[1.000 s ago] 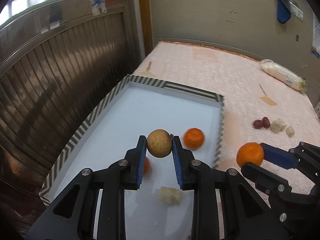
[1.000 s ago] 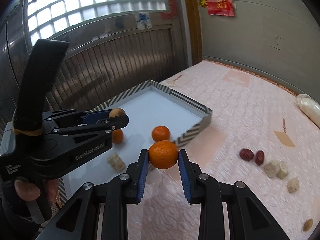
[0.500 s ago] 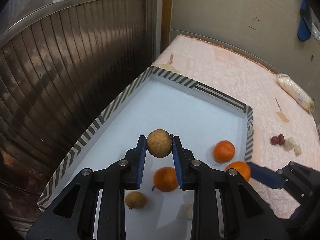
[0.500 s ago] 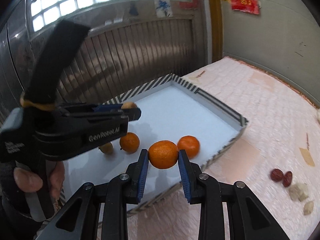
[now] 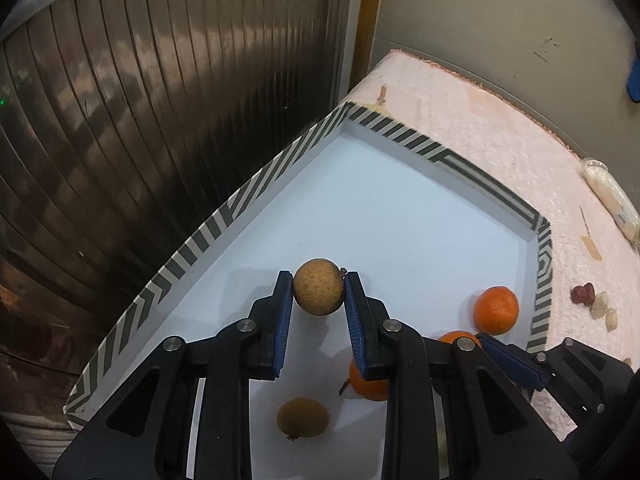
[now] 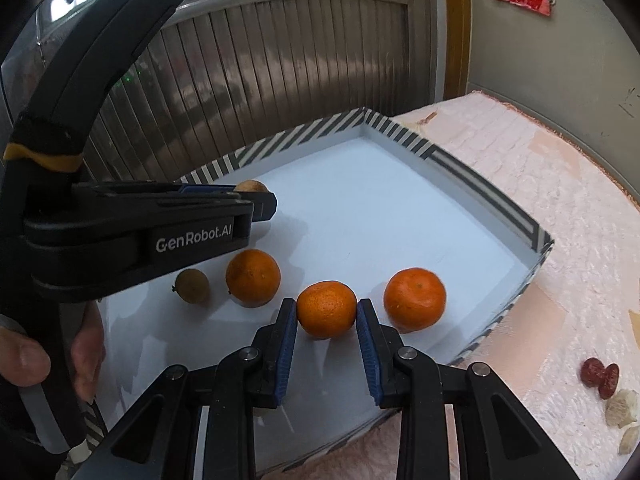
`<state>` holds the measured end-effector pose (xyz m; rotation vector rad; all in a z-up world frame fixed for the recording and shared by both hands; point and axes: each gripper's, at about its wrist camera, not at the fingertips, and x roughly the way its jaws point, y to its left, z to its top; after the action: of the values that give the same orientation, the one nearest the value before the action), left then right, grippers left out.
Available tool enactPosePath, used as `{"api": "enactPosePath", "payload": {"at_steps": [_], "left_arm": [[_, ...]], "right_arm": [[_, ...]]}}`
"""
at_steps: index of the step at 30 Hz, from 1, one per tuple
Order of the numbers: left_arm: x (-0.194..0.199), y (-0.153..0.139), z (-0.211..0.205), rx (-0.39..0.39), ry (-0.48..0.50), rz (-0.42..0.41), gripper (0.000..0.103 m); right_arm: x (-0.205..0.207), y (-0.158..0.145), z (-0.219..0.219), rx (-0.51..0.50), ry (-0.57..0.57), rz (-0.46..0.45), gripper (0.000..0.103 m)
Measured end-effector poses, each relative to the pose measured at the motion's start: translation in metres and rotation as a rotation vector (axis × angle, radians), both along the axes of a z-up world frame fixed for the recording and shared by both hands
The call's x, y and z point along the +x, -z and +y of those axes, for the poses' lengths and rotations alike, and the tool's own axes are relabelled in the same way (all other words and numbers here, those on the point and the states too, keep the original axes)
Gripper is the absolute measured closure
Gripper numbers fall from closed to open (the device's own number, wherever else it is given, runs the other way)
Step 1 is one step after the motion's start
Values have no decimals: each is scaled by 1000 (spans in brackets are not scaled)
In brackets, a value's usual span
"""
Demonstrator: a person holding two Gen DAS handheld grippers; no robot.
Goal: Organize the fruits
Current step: 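Lower both tools into the tray and open them to release the fruits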
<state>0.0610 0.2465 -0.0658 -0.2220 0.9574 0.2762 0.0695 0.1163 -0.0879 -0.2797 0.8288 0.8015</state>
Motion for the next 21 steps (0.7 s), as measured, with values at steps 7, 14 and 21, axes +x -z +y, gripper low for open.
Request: {"api": "enactPosePath", "payload": {"at_steps": [7, 14, 21], "left_arm": [[3, 6, 4, -21, -20, 24, 78], [0, 5, 7, -31, -39, 13, 51], [-15, -9, -2, 1, -47, -24, 51]], "right_arm": [[1, 1, 2, -15, -2, -2, 72], [-5, -4, -3, -10, 5, -12, 63], [-16, -16, -20, 35, 23, -19, 63]]}}
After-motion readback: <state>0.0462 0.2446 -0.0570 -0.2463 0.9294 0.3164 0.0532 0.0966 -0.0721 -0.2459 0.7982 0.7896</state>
